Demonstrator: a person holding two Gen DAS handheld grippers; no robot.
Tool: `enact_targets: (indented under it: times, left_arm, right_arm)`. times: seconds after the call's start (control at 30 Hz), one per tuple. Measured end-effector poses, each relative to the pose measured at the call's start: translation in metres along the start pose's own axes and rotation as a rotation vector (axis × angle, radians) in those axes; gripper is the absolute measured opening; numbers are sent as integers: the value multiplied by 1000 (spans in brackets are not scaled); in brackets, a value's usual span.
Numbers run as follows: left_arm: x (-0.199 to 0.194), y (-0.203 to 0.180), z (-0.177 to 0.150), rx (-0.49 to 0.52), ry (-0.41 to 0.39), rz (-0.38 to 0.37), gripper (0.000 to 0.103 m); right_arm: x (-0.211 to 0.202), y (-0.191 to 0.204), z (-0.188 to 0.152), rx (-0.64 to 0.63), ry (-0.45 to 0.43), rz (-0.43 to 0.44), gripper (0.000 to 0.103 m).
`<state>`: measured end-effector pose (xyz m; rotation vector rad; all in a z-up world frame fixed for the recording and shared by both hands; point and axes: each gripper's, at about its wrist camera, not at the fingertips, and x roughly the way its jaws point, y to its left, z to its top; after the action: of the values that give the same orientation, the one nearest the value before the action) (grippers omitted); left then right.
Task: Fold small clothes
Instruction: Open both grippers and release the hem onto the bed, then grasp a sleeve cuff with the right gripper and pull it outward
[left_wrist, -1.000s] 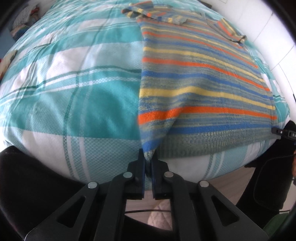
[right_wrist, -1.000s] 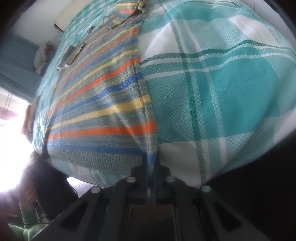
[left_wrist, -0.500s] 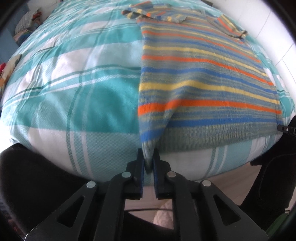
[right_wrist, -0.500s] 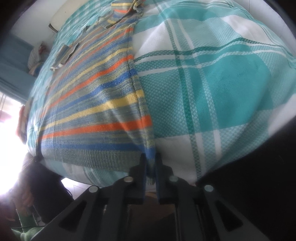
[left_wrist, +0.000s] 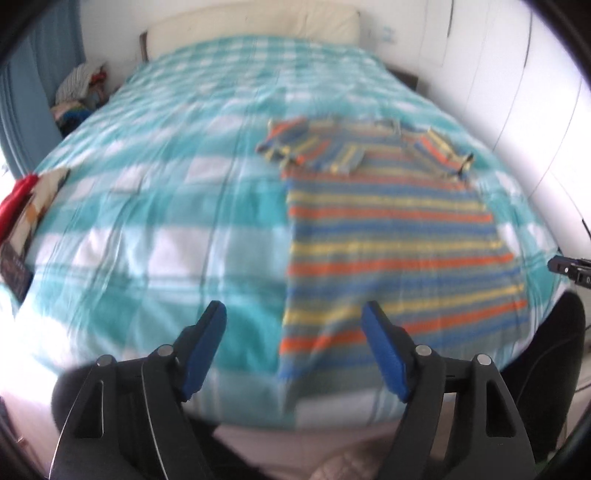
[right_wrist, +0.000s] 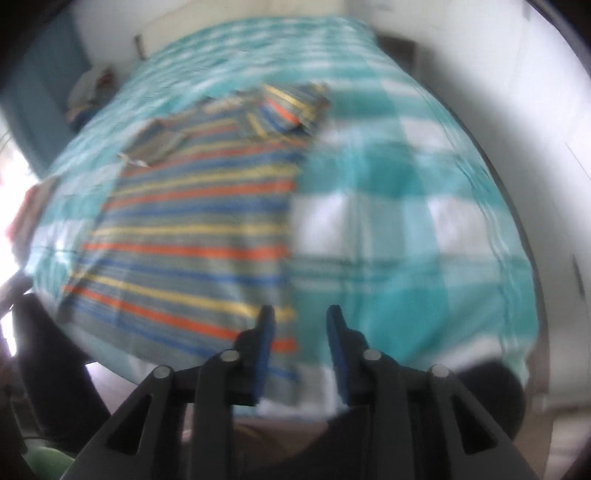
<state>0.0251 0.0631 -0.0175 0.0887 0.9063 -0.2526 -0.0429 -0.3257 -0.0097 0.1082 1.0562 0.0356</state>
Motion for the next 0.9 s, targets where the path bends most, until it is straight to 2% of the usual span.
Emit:
enact_targets:
  times: [0.03,0.1,0.17,0.33,0.4,0.5,0.57,0.6,0.63,0.67,0.77,0.9]
  left_arm:
    - [8,-5,7,-8,-25,-10,83]
    - [29,-12,16,-36,-72,-27,88]
    - [51,-13,18,-54,-84,-35,88]
    - [92,-22,-6,-69,-43,-7,88]
    - [96,-23,-12,-61,-30,4,88]
    - [95,-27,-14,-34,-44,27,88]
    - [97,-29,-14,-26,-46,42,88]
    - [99,-29,-13,-24,-40,45,88]
    - [102,-28,-14,-25,-34,45,88]
    - [102,-28,-15,-27,-30,44,88]
    - [102,-27,-16,-26,-27,41,88]
    - [101,-27,-17,-32,-26,29,88]
  right_arm:
    - [1,9,15,-55,-34,0,37]
    - [7,23,41,-151,-96,-33,51]
    - [25,29,74,-223,-132,-38,55]
    - [94,46,137,-387,-140,-19,55]
    - [132,54,154,-442,-112,-26,55]
    - [188,60,174,-450,-57,-3,55]
    - [215,54,180,-415,-31,0,53]
    - [222,45,186,-356,-39,15,46]
    - [221,36,189,-308,-49,3,33]
    - [215,23,195,-251,-58,-8,3]
    - [172,-32,205,-90,-161,-7,4]
    - [105,-144,190,167,-280,-85,4]
